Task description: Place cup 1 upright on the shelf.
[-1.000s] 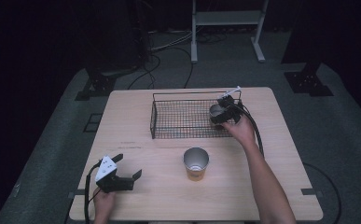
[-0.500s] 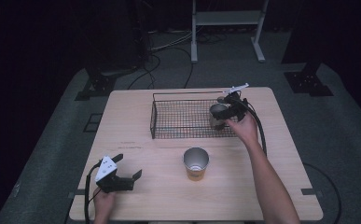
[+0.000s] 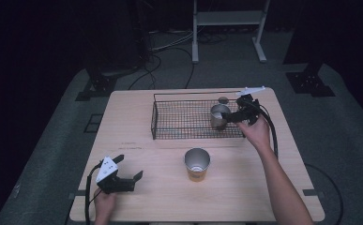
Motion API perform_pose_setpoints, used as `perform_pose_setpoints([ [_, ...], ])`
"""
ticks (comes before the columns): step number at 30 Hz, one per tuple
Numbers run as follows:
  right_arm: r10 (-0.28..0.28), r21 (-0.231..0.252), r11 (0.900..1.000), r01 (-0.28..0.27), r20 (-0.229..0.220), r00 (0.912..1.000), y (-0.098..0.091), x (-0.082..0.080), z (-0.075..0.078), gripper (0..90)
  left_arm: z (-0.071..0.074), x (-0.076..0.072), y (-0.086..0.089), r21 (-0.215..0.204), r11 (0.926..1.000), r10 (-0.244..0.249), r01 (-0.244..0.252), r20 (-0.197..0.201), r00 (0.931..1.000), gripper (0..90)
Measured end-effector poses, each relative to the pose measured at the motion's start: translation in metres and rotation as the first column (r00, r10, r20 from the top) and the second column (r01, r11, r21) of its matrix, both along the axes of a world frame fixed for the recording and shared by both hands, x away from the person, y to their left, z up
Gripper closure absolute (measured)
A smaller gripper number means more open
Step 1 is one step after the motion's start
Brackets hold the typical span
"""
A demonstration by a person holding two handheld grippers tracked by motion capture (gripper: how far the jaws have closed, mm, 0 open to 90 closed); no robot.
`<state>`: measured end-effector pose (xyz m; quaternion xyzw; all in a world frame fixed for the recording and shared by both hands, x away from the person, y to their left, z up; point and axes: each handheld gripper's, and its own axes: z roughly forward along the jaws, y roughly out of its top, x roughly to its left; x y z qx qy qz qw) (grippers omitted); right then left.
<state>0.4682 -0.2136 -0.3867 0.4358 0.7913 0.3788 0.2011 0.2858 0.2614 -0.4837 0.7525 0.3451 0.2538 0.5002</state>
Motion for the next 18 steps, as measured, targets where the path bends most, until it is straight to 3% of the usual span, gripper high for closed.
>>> perform_pose_setpoints([
  [8,0.028,0.024,0.9993,-0.029,0.019,0.9994,-0.012,-0.021,0.008,4.6,0.0,0.0,0.0,0.002,1.0,0.0,0.0,-0.001,1.0,0.0],
  [12,0.06,0.033,0.9976,-0.06,-0.01,0.9981,-0.016,-0.033,0.005,5.4,0.0,0.0,0.0,0.003,1.0,0.0,0.0,-0.003,1.0,0.0],
  [18,0.07,0.025,0.9972,-0.07,0.003,0.9975,-0.019,-0.046,0.003,5.4,0.0,0.0,0.0,0.003,1.0,0.001,-0.001,-0.003,1.0,0.0],
])
